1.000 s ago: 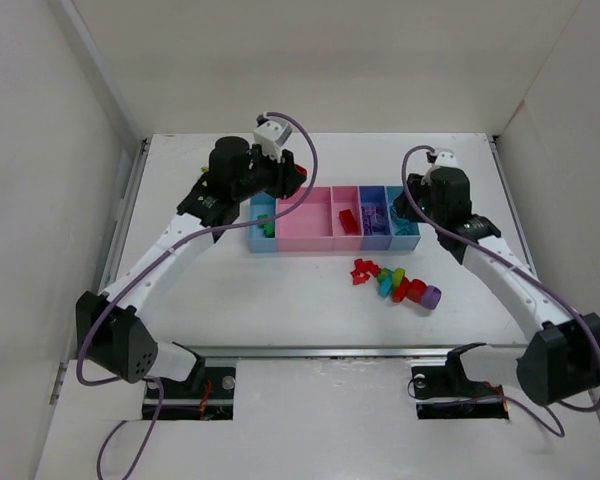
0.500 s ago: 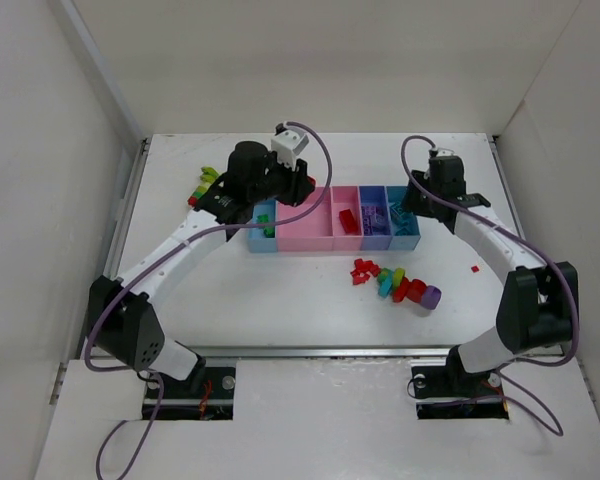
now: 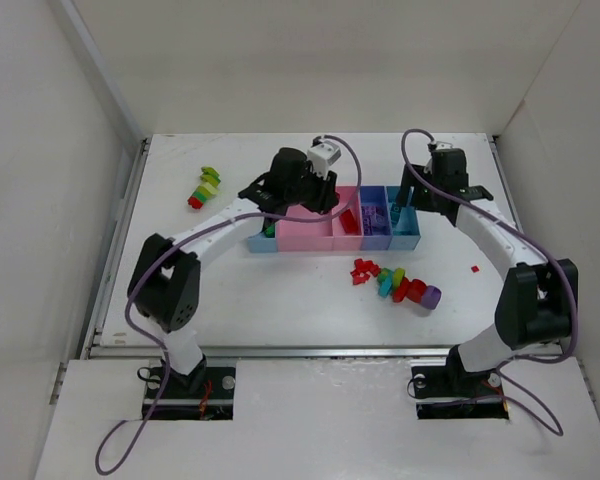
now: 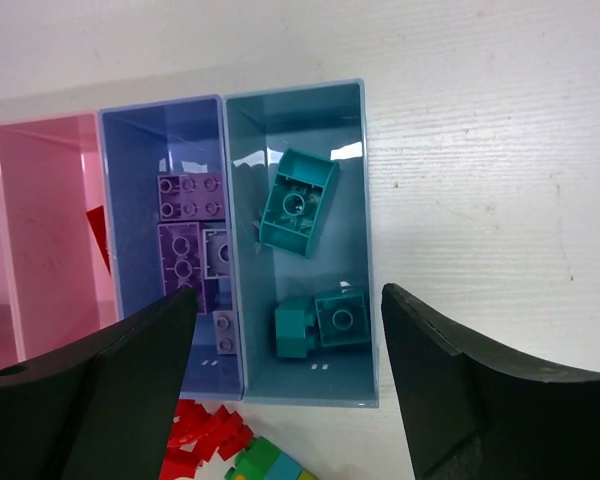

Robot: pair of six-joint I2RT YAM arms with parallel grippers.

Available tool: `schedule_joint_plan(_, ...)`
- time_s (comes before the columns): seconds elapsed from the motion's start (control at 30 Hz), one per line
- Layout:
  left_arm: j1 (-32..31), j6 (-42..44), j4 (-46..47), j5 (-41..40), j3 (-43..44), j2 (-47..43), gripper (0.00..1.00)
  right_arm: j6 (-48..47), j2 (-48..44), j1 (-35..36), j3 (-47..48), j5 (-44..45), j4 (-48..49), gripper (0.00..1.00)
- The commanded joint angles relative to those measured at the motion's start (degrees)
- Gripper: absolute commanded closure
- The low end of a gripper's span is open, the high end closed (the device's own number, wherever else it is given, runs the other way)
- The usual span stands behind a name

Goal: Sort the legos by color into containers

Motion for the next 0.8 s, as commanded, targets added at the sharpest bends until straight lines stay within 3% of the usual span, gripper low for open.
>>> schedule_joint_plan(0.0,-0.66,-8.65,6.43,0.29,5.79,3.44,1.00,-2.04,-3.59,-0.23,3.77,-1.12,-0.01,0.20)
schedule_joint_plan(0.23,-2.24,-21.04,9.60,-1.98,12.82,13.99,1.00,-3.89,-8.07,-0.23,2.19,-0.95,-1.16,0.20)
schedule_joint_plan(0.37,-2.24,-21.67,7.23,-5.23,15.11,16.89,1.00,-5.64,-10.43,-0.23,1.66,0.28,-3.08,0.20)
schedule_joint_plan(0.5,-2.77,-20.62,7.23,-5.76,15.12,17.52,0.82,-6.79,-12.37,-0.23,1.66,0.81,-4.31,0.17)
schedule_joint_plan(0.53,-2.77,-20.62,6.62,-5.76,15.73,18.12,0.68,-7.31,-12.38,-0.23,1.66,1.33,-4.32,0.14)
schedule_joint_plan(0.67,-3.29,-20.62,6.08,-5.15,15.73,18.13,0.34,-8.54,-13.43,-0.23,2.19,1.34,-5.98,0.07)
schedule_joint_plan(0.7,-3.29,-19.84,6.08,-5.15,15.73,18.13,0.25,-8.55,-13.43,-0.23,2.19,1.34,-5.99,0.00)
schedule_joint_plan(0.77,-3.29,-18.87,5.47,-4.63,15.73,17.52,0.22,-9.07,-13.96,-0.23,2.19,0.81,-6.60,0.00)
